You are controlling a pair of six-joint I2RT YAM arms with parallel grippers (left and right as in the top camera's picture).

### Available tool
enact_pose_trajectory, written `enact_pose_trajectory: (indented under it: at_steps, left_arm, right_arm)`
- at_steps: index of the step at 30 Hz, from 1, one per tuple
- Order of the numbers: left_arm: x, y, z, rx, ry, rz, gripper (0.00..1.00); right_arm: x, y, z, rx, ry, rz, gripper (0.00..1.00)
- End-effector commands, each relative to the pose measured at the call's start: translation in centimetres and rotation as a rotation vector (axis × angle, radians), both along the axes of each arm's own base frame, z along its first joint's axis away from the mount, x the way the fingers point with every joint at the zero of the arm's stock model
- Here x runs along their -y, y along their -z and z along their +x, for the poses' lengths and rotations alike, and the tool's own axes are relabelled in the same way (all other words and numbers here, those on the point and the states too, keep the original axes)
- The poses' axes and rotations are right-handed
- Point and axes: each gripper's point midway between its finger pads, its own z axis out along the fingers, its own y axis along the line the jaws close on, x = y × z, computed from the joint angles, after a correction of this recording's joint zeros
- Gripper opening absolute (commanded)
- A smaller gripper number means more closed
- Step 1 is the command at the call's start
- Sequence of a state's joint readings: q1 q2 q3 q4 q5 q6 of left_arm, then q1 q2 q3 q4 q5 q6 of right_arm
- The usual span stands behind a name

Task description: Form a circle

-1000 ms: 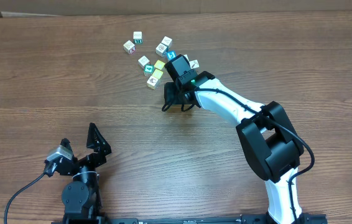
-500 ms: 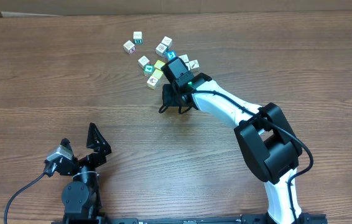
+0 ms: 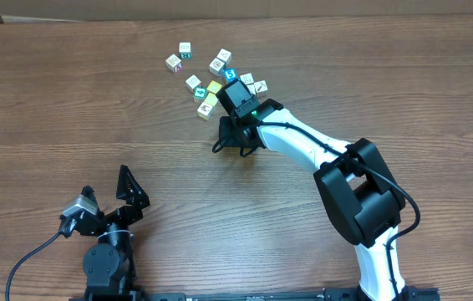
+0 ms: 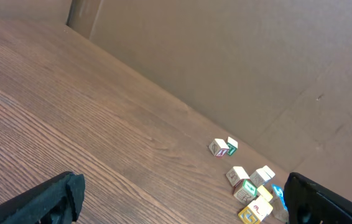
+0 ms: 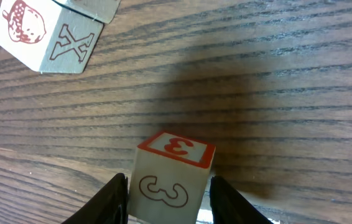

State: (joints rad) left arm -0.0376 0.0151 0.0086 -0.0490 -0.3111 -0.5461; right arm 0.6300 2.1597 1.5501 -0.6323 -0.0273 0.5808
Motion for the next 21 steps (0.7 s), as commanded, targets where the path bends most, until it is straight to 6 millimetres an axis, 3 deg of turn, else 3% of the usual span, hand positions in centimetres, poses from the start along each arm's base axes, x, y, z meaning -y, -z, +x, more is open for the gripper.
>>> enact_pose_trajectory:
  at_steps: [1, 7, 11, 21]
  left_arm:
    - [-0.2, -0.1, -0.1, 0.004, -0.01, 0.012, 0.99]
    - [-0.2, 0.0, -0.1, 0.003, -0.01, 0.012, 0.99]
    - [-0.2, 0.0, -0.1, 0.003, -0.01, 0.012, 1.0]
    - [-0.2, 0.0, -0.1, 0.003, -0.01, 0.012, 1.0]
  right_arm:
    - [-0.2, -0.1, -0.2, -0.007, 0.013, 0.01, 0.43]
    - [-0.3, -0.2, 0.0, 0.002, 0.014, 0.015, 0.52]
    - [0.2, -0.5, 1.1, 0.061, 0.035, -0.02, 0.61]
    - [-0.2, -1.6, 3.4, 0.198, -0.06, -0.044, 0.63]
